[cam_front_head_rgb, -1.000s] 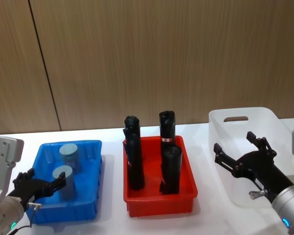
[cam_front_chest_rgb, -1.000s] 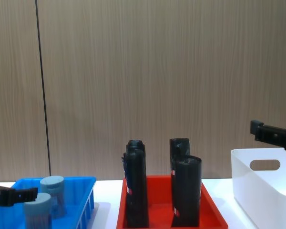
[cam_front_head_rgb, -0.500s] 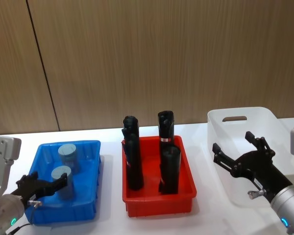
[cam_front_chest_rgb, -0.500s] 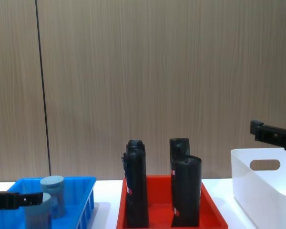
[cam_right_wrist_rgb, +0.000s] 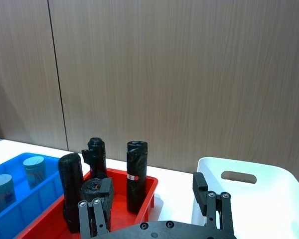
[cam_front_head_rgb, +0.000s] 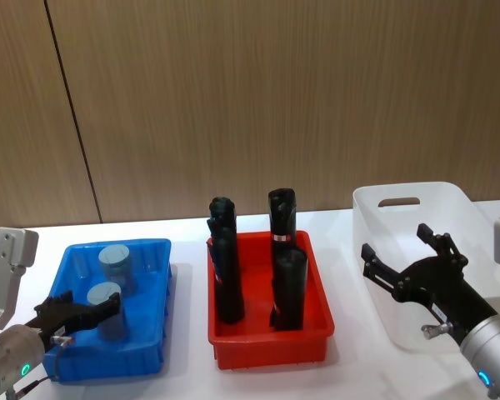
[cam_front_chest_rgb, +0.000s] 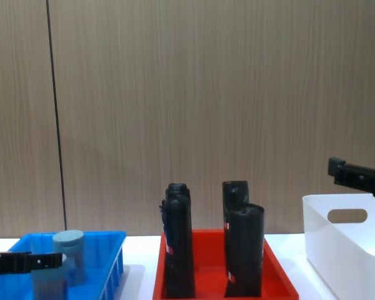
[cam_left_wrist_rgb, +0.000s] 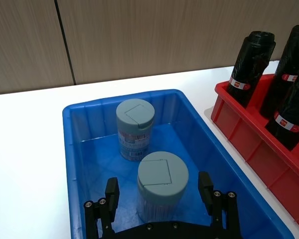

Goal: Pick the cotton swabs from the blue box and place them into the white box.

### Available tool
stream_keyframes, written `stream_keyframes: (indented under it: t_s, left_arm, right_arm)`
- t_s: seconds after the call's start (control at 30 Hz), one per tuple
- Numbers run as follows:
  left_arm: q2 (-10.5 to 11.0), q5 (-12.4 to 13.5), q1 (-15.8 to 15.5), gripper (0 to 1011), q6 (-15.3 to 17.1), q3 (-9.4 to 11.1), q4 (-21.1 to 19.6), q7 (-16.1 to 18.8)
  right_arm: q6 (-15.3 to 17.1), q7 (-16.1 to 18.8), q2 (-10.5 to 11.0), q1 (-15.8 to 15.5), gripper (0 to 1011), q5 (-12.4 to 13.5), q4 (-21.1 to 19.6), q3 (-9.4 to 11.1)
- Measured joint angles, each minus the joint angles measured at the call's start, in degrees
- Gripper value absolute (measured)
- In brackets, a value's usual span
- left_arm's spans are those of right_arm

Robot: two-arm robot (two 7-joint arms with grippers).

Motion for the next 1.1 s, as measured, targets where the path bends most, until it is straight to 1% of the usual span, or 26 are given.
stream_keyframes:
  t_s: [0.33,0.97,1.03,1.1]
  left_arm:
    - [-0.65,1.1,-1.68,1004,0.81,0.18,2.19,-1.15]
    - [-2.52,4.78,-5.83,1004,1.43,1.26,8.13,-4.0]
    - [-2.7,5.11,-6.21,990,1.44,1.38,8.72,-4.25]
    - [-2.81,5.35,-6.45,926,1.44,1.46,9.08,-4.43]
  right_arm:
    - [0.0,0.0,0.0,0.0,1001,0.0,0.0,0.0]
    - [0.0,0.0,0.0,0.0,1001,0.0,0.0,0.0]
    - [0.0,0.0,0.0,0.0,1001,0.0,0.0,0.0]
    - [0.0,0.0,0.0,0.0,1002,0.0,0.0,0.0]
